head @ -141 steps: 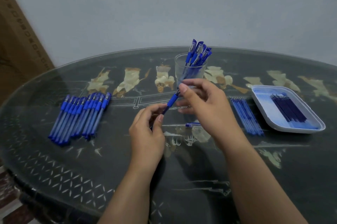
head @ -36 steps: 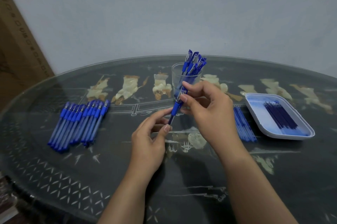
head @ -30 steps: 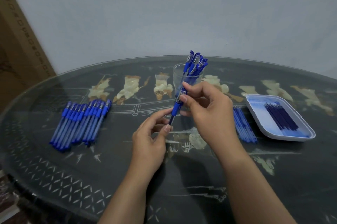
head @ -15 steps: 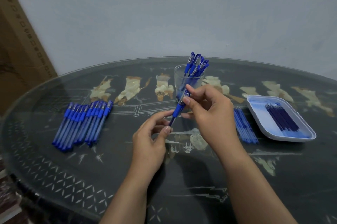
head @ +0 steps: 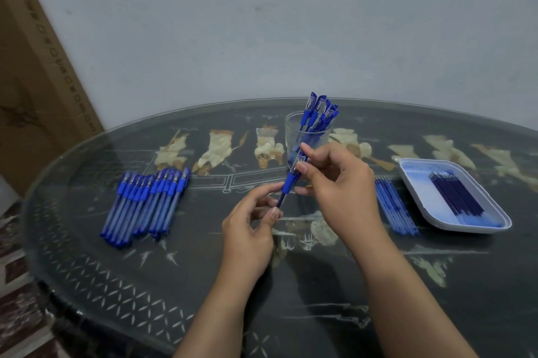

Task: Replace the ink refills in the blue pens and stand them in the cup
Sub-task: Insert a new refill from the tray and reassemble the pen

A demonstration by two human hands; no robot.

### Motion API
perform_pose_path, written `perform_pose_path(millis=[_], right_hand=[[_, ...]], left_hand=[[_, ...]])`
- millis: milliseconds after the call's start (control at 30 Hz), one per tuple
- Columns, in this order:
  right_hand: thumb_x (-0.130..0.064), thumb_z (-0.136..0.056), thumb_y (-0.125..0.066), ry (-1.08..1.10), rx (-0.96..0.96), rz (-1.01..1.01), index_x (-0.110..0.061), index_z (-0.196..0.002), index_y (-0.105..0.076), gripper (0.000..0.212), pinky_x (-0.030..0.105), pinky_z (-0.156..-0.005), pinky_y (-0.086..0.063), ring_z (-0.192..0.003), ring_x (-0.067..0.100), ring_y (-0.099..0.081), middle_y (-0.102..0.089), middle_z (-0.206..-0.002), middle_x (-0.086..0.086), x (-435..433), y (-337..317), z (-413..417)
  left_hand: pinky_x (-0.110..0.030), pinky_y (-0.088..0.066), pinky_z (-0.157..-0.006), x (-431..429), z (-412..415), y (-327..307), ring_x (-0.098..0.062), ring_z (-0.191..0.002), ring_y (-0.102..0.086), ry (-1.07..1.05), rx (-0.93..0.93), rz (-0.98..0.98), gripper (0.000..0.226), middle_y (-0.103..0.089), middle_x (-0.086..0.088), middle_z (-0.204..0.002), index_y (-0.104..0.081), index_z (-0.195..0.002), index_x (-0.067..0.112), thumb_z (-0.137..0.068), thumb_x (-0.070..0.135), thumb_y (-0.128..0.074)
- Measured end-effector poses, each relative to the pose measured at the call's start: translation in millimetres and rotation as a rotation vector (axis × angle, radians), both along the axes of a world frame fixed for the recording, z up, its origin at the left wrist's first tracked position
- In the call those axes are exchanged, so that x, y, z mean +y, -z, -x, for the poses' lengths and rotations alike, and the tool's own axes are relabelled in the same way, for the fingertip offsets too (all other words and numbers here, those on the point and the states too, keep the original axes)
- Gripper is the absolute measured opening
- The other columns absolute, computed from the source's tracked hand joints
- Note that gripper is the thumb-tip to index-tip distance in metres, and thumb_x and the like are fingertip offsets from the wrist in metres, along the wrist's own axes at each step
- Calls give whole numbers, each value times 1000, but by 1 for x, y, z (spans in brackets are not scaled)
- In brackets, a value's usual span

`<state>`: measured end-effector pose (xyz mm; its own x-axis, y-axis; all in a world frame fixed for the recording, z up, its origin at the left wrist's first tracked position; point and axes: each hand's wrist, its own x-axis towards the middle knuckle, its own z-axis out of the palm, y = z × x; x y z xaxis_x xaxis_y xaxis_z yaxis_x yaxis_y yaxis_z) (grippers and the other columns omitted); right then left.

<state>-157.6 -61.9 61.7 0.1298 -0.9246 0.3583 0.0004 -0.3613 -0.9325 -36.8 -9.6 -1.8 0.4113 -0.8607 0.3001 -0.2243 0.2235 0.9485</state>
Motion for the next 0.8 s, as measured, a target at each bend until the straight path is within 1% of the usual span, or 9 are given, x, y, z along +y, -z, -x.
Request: perform_pose_path(millis=[100, 233, 300, 367, 433, 567, 633, 733, 800], right_hand=[[3, -87, -66, -4, 14, 3, -21, -74, -64, 28, 38, -66, -62, -83, 13, -72, -73, -90, -2, 0, -2, 0], [5, -87, -65, -16, 35, 17, -20, -72, -62, 29, 30, -63, -61, -82, 8, -71, -71, -87, -10, 0, -7, -5], [5, -87, -65, -22, 52, 28, -20, -72, -62, 29, 27, -62, -60, -81, 6, -71, -71, -85, -11, 0, -9, -8], [5, -87, -65, -27, 63, 29, -16, -74, -62, 25, 25, -62, -60, -82, 6, -71, -70, -87, -9, 1, -10, -7], [4, -87, -65, -32, 56, 14, -13, -77, -63, 20, 26, -62, -60, -83, 7, -71, -71, -89, -7, 2, -10, -5], [3, -87, -65, -39, 54, 1, -18, -77, -64, 23, 29, -63, -61, -83, 8, -72, -72, -90, -5, 3, -9, -5], [2, -87, -66, -36, 59, 1, -16, -77, -64, 21, 28, -63, -60, -82, 8, -71, -72, -89, -5, 4, -9, -6], [2, -87, -66, -29, 50, 10, -9, -78, -64, 15, 28, -62, -60, -82, 8, -71, -72, -86, -8, 4, -8, -8], [3, -87, -66, -27, 44, 19, -12, -76, -63, 19, 28, -63, -60, -82, 7, -71, -71, -86, -13, 4, -7, -9]], left_hand=[[-26, -55, -84, 1, 1, -1, -11, -83, -65, 2, 3, -8, 56, -64, 12, -89, -69, -102, 45, -86, -8, -63], [-38, -56, -88, 2, 0, -2, -15, -85, -67, -9, 69, -10, 56, -64, 10, -88, -69, -99, 45, -86, -9, -63], [-39, -57, -88, 2, 1, -2, -15, -84, -66, -18, 85, -17, 56, -64, 8, -88, -69, -98, 45, -86, -9, -63], [-39, -57, -87, 2, 2, -3, -14, -84, -66, -14, 86, -19, 57, -63, 8, -88, -69, -97, 47, -86, -9, -63], [-39, -57, -86, 3, 2, -4, -13, -82, -66, -14, 76, -9, 58, -63, 9, -87, -69, -97, 48, -85, -9, -63], [-38, -57, -87, 3, 2, -4, -13, -83, -66, -14, 68, -23, 58, -63, 11, -88, -69, -98, 47, -85, -9, -62], [-39, -57, -88, 3, 2, -4, -14, -83, -65, -14, 77, -17, 57, -63, 11, -88, -69, -98, 45, -85, -10, -62], [-40, -56, -87, 4, 2, -5, -13, -84, -65, -17, 88, -14, 57, -64, 9, -89, -69, -98, 46, -85, -9, -63], [-42, -56, -87, 4, 1, -5, -16, -84, -66, -17, 95, -7, 57, -64, 8, -89, -69, -98, 46, -85, -9, -63]])
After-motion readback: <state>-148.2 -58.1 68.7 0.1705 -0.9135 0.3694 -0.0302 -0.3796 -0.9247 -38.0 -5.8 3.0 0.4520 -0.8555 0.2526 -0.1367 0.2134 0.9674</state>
